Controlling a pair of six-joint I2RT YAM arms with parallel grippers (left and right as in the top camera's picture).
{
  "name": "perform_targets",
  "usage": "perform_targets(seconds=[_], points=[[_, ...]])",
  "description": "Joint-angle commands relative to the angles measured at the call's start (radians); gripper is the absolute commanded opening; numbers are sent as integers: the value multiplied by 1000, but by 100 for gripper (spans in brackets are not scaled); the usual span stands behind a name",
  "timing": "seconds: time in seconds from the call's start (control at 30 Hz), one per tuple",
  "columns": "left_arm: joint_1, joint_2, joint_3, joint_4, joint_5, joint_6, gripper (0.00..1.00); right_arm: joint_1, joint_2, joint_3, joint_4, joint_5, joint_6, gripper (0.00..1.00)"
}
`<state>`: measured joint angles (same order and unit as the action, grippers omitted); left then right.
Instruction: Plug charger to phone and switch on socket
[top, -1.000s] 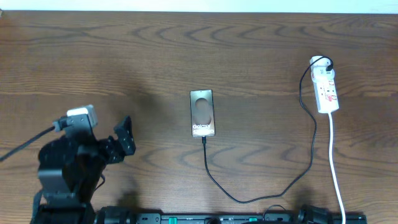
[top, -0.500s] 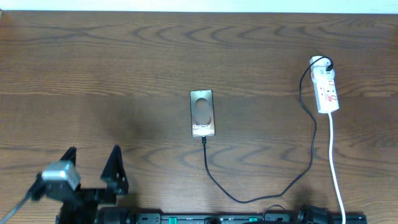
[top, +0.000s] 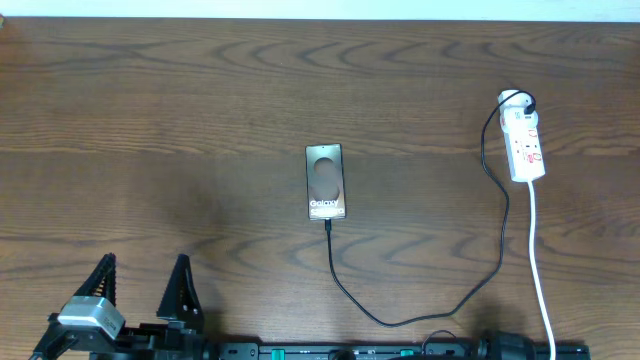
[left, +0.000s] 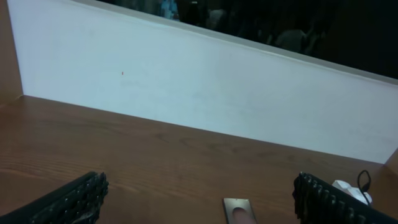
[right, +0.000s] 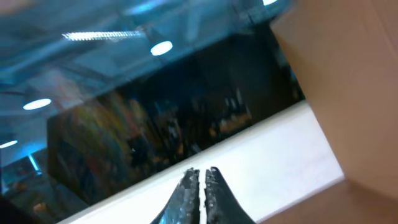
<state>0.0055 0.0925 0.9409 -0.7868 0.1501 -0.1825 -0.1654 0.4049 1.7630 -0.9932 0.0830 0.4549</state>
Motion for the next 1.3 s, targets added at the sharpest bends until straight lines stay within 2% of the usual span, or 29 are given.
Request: perform_targets(seconds=[0.0, 0.07, 0.17, 0.43, 0.8, 1.27], points=[[5, -9, -3, 1, -13, 6, 97, 8, -30, 3, 23, 37, -107, 9], [5, -9, -3, 1, -13, 6, 97, 6, -58, 6, 43, 43, -173, 10], [5, -9, -3, 1, -13, 6, 97, 4, -115, 19, 35, 50, -180, 1], [5, -10, -3, 1, -13, 6, 97, 1, -262, 26, 43, 166, -180, 1], [5, -12, -3, 1, -13, 6, 97, -36, -359, 24, 5, 69, -164, 1], [5, -12, -3, 1, -13, 6, 97, 119, -397, 122, -48, -16, -210, 1]])
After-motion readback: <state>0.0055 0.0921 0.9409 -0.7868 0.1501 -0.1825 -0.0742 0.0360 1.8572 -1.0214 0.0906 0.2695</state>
